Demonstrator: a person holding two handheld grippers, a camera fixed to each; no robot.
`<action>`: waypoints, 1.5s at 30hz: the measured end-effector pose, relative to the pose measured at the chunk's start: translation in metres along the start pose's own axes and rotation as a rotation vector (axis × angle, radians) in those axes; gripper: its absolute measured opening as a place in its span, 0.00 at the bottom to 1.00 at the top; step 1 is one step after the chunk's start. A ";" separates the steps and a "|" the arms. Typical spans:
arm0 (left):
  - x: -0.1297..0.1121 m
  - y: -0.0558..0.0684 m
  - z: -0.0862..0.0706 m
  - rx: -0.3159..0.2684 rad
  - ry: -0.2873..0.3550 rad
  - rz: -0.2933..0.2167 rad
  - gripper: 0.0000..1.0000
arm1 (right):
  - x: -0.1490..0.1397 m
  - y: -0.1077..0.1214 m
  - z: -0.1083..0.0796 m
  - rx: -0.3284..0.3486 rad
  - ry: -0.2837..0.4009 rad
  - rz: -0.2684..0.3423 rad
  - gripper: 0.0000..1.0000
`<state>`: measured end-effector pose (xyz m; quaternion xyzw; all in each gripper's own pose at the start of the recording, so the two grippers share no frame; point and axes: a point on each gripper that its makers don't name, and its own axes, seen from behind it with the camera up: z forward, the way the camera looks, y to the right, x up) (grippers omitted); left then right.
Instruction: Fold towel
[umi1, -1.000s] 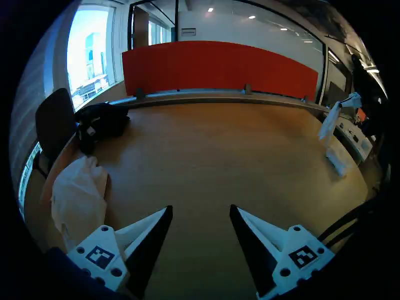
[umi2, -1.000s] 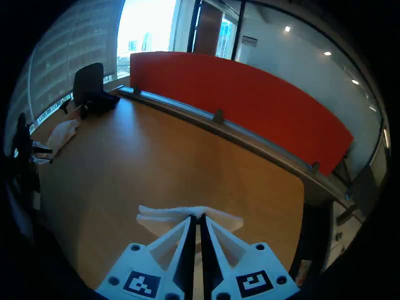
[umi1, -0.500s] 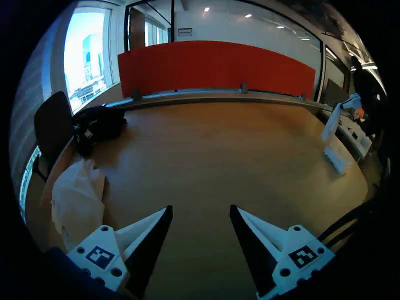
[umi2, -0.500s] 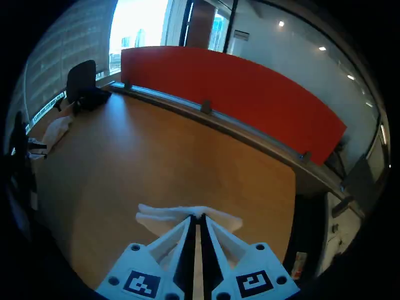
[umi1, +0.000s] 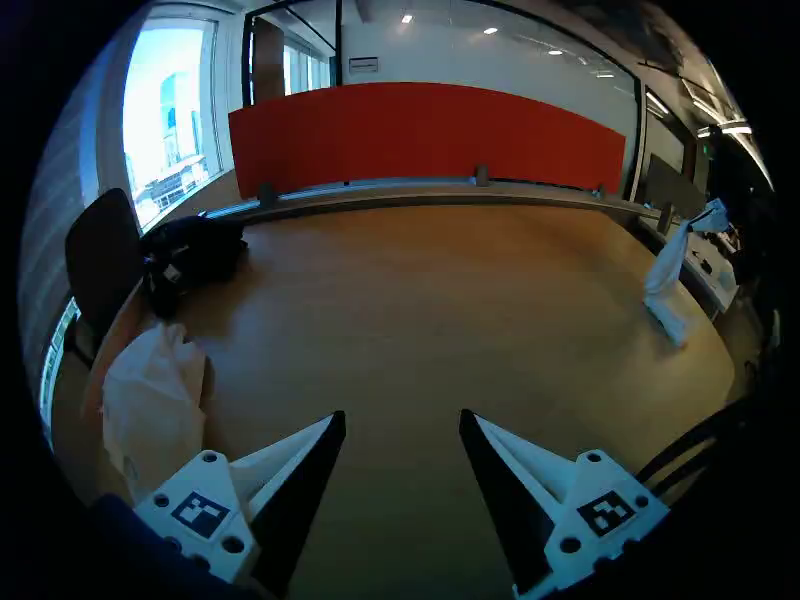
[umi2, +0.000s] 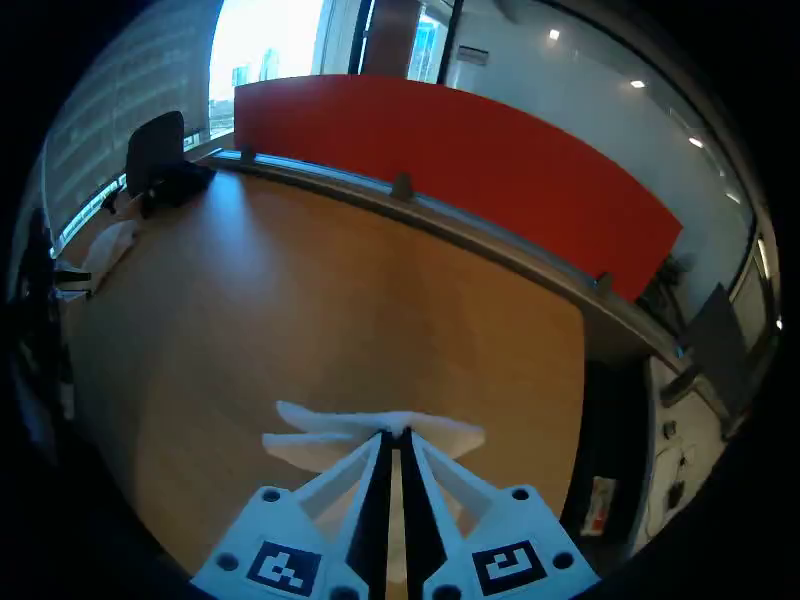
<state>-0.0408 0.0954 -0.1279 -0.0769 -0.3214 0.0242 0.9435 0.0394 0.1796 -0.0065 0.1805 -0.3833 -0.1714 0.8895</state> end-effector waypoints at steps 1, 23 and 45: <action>0.000 0.001 0.000 -0.002 0.000 0.001 0.84 | -0.006 0.000 -0.002 -0.002 -0.007 0.006 0.06; 0.000 0.003 0.000 -0.016 -0.003 0.025 0.84 | -0.114 0.019 -0.016 -0.076 -0.166 0.084 0.06; -0.004 0.000 -0.001 -0.004 -0.011 0.030 0.84 | -0.173 0.020 -0.005 -0.110 -0.288 0.124 0.06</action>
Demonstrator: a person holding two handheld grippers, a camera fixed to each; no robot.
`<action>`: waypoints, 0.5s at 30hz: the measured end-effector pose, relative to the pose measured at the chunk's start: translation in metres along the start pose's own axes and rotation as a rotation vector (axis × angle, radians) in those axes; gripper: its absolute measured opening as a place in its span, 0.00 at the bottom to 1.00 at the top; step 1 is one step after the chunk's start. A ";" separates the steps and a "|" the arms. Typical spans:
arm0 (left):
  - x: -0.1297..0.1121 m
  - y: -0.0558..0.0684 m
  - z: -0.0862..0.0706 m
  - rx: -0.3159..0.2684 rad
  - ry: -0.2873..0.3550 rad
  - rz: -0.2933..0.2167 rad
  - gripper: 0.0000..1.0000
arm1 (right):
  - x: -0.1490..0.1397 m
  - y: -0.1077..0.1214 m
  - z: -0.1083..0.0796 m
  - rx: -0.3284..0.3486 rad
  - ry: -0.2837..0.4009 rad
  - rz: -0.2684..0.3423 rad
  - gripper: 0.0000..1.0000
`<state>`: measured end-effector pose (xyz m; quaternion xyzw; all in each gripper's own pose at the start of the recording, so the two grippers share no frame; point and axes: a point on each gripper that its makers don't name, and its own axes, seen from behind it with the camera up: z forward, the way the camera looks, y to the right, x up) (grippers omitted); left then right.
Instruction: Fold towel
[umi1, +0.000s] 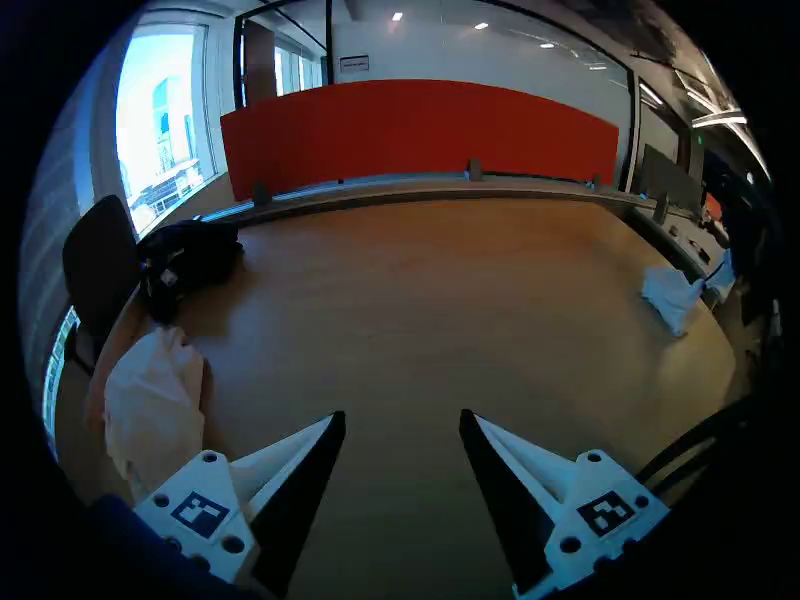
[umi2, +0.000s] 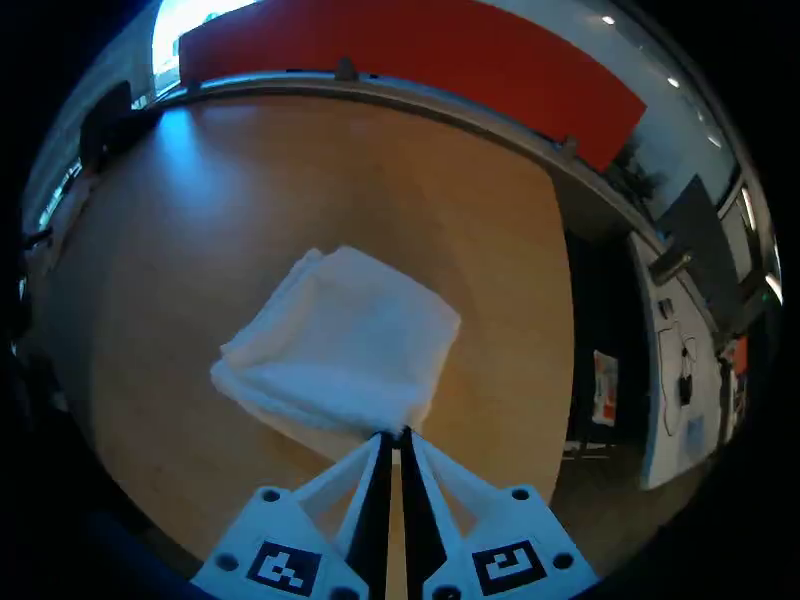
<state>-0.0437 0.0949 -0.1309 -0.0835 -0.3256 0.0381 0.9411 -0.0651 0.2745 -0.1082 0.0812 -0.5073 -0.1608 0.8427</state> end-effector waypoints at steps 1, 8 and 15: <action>0.000 0.000 0.000 0.000 -0.001 0.001 0.84 | -0.002 0.000 0.001 -0.001 -0.005 0.002 0.06; -0.002 -0.001 -0.001 0.006 -0.005 0.004 0.84 | -0.019 -0.002 0.011 -0.008 -0.038 0.025 0.06; -0.003 -0.001 -0.001 0.009 -0.009 0.004 0.84 | -0.032 -0.001 0.018 -0.014 -0.066 0.042 0.06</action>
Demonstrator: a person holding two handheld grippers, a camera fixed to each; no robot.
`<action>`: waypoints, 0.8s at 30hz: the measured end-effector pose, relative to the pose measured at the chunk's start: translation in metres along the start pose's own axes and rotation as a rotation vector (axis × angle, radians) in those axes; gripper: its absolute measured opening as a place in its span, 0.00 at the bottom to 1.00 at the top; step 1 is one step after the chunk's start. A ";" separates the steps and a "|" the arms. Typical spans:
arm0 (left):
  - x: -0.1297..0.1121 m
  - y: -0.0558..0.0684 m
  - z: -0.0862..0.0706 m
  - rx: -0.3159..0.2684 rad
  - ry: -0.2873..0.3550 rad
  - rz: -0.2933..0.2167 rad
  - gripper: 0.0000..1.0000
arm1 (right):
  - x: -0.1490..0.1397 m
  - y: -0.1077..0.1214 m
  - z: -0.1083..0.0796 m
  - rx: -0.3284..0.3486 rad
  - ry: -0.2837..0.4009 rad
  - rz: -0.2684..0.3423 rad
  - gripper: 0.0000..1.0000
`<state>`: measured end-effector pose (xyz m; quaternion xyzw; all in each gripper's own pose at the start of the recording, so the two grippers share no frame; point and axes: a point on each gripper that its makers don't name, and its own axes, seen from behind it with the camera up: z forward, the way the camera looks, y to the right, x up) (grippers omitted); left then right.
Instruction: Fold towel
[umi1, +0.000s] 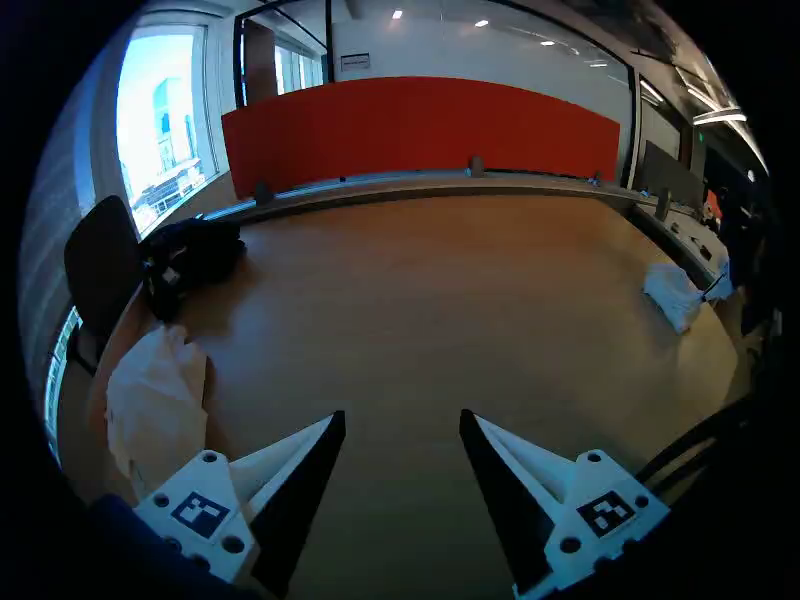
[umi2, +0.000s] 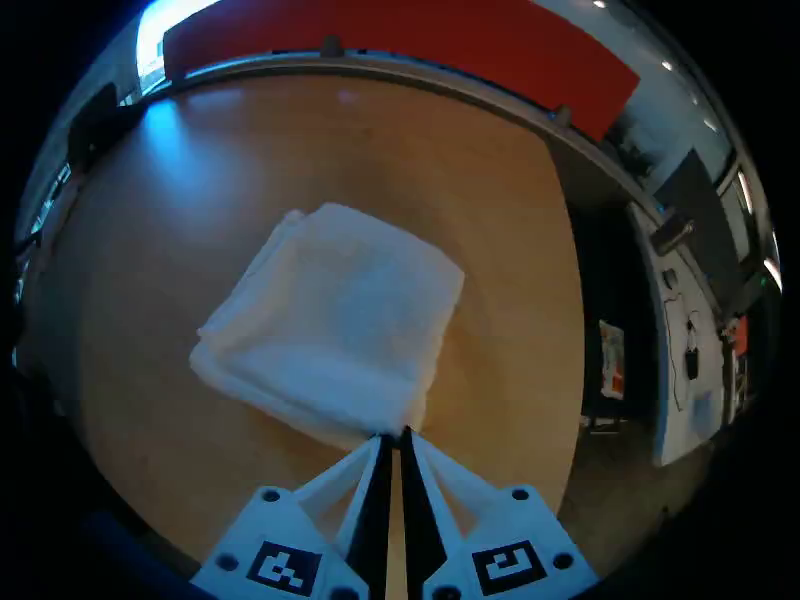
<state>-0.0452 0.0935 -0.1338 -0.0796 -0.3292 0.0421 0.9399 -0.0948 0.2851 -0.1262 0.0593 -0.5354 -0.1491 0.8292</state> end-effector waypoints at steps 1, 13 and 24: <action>0.000 0.000 0.000 0.000 0.000 0.000 0.84 | -0.001 0.000 0.001 -0.002 -0.004 0.001 0.06; 0.001 0.003 0.000 0.000 -0.002 0.006 0.84 | -0.010 0.005 0.013 -0.023 -0.031 0.014 0.06; -0.002 0.003 -0.002 0.006 -0.005 0.000 0.84 | -0.011 0.007 0.018 -0.033 -0.039 0.019 0.06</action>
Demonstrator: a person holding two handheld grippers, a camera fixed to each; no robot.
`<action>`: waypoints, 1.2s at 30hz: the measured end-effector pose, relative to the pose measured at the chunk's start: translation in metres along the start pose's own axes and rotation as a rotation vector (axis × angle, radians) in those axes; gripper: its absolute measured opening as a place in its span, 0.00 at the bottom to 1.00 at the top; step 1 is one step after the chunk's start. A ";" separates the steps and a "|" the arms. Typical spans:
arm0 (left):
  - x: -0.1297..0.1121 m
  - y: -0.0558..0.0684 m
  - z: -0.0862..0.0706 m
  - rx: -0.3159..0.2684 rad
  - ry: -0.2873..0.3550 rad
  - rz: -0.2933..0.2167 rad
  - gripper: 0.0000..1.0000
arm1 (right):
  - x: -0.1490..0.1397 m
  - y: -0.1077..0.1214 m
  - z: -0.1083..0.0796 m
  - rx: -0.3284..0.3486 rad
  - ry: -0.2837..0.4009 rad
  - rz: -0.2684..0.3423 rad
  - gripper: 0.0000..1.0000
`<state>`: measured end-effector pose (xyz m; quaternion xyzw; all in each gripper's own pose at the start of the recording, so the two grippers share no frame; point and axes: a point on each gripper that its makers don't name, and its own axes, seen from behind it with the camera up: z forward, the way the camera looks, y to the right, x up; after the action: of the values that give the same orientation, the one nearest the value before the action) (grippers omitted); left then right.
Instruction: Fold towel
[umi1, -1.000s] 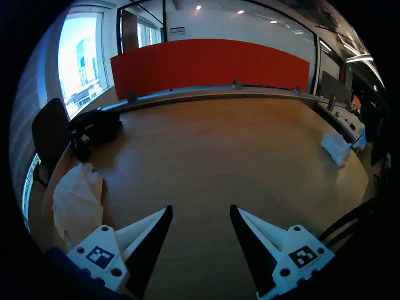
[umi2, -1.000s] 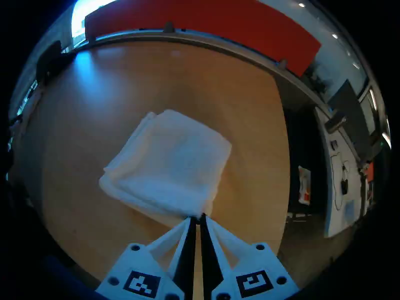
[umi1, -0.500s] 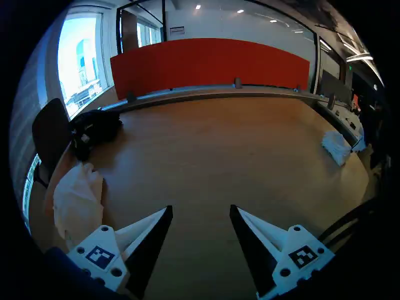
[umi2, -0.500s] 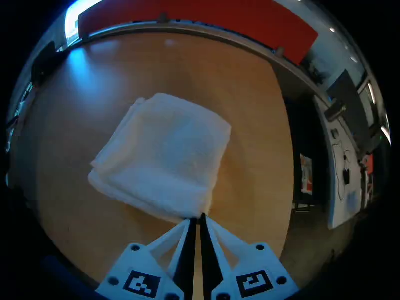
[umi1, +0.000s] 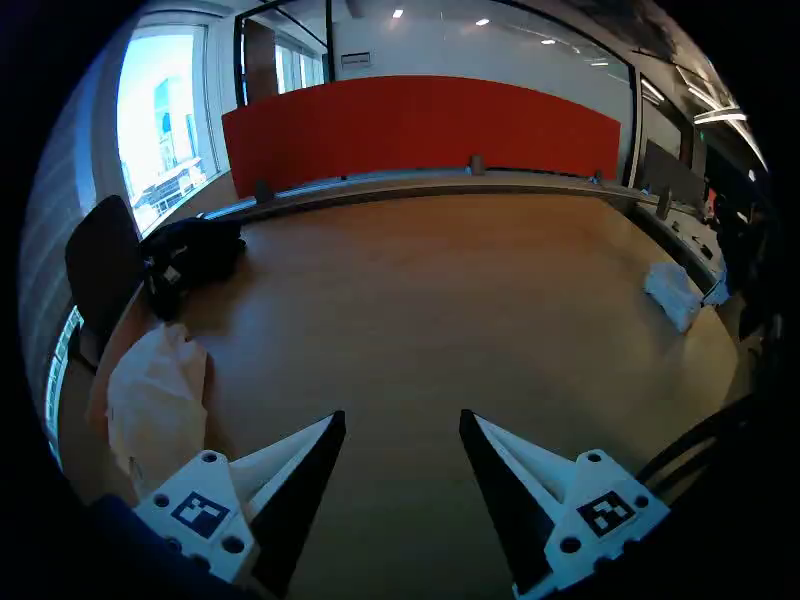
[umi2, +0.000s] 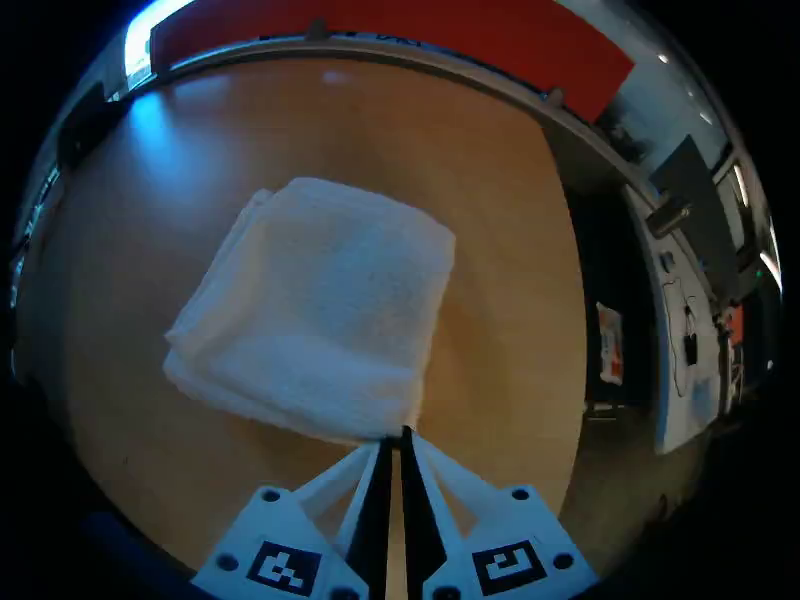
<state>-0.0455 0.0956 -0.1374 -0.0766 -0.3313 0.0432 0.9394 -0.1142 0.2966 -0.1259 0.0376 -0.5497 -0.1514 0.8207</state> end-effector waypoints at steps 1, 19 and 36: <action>0.000 0.000 0.000 0.000 0.000 0.000 0.84 | 0.000 0.000 0.000 0.000 0.000 0.000 0.06; 0.004 0.002 0.003 -0.009 0.006 -0.005 0.84 | 0.002 -0.002 -0.013 -0.024 0.039 0.036 0.14; 0.007 0.000 0.004 -0.021 0.016 -0.009 0.84 | 0.002 -0.014 -0.031 -0.038 0.064 0.035 0.23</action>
<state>-0.0421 0.0966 -0.1301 -0.0855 -0.3244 0.0346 0.9414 -0.0882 0.2792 -0.1390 0.0175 -0.5206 -0.1462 0.8410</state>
